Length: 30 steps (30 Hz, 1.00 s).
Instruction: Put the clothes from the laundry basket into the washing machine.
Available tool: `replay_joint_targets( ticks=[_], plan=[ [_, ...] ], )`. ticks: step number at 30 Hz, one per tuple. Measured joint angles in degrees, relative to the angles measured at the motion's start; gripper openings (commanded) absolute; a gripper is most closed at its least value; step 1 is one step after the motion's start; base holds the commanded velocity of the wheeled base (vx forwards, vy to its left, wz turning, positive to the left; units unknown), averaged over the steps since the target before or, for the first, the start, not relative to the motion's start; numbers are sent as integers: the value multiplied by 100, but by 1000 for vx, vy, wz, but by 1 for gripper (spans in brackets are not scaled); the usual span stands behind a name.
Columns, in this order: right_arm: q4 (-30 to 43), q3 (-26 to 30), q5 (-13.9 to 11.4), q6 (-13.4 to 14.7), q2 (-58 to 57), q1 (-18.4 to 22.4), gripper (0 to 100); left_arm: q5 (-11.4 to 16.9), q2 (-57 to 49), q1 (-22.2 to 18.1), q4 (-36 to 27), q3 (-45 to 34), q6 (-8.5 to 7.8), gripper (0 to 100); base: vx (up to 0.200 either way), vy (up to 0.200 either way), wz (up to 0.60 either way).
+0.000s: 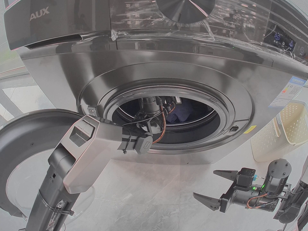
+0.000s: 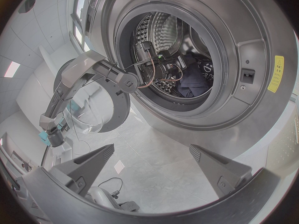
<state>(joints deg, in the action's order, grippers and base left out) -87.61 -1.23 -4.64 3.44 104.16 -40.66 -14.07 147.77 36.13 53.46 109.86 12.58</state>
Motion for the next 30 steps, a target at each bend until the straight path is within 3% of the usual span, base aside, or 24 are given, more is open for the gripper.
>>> replay_joint_targets(
  ticks=[4,8,17,20,30],
  plan=[
    [0,5,0,0,-11,2,100,-2,-222,52,27,-473,-24,100,0,0,0],
    [-2,11,0,0,-38,11,100,15,-522,168,84,-1137,-167,100,0,0,0],
    [-2,20,0,-5,-121,17,100,246,-1079,474,987,-3260,-881,100,0,0,0],
    [0,22,0,-5,-146,23,100,312,-1219,619,1396,-3869,-1031,100,0,0,0],
    [0,24,9,-2,-228,55,100,417,-1798,1221,2163,-5539,-1095,100,0,0,0]
  ],
)
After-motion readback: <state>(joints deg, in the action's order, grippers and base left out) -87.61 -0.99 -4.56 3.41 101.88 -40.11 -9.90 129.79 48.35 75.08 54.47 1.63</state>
